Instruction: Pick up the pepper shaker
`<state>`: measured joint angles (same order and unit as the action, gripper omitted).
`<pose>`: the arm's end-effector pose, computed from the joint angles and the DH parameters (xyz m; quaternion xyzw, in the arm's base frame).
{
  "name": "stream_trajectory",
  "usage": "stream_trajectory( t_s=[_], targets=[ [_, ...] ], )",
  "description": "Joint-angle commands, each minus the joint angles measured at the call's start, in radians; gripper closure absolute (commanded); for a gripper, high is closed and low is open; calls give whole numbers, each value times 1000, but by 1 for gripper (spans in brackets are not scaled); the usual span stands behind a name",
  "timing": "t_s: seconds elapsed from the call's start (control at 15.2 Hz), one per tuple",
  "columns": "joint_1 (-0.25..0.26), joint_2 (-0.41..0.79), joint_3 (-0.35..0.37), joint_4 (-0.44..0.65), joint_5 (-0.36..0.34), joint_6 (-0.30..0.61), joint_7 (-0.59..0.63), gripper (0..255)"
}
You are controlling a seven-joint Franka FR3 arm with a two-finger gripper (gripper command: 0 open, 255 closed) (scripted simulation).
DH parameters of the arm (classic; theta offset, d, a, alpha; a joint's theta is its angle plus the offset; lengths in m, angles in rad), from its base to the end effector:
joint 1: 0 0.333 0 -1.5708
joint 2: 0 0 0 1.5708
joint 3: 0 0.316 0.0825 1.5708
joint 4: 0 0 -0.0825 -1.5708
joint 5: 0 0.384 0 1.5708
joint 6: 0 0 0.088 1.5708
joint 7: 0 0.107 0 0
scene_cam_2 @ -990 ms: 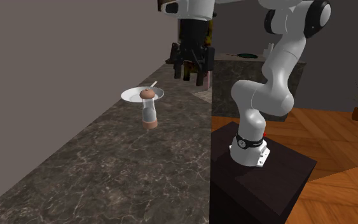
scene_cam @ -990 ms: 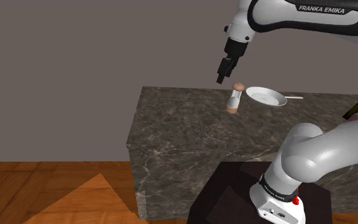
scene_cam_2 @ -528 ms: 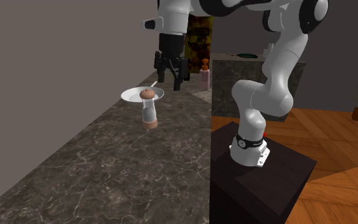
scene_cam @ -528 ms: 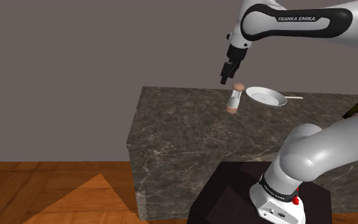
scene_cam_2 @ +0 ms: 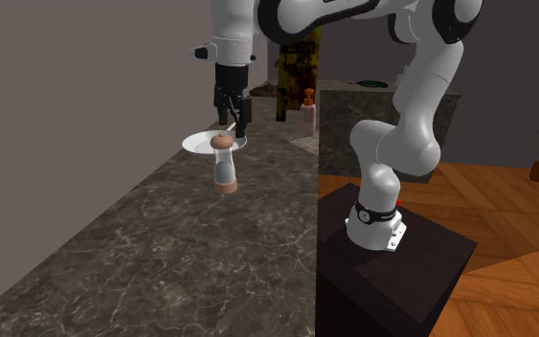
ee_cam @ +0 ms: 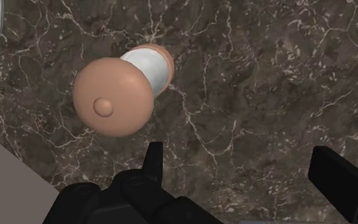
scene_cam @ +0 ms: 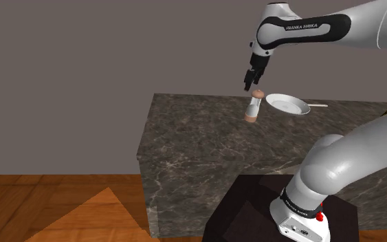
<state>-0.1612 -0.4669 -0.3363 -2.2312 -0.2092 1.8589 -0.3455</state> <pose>0.3604 -0.2346 0.5484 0.9983 -0.0357 0.0240 0.0394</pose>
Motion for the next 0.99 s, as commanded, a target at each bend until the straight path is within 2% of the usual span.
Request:
stream_trajectory(
  t_s=[0.0, 0.4, 0.92],
  targets=[
    [-14, 56, -38, 25, -12, 30, -30, 0],
    [-46, 190, -122, 103, -21, 86, -99, 0],
    [-49, 211, -134, 19, -24, 189, -93, 0]
  ],
)
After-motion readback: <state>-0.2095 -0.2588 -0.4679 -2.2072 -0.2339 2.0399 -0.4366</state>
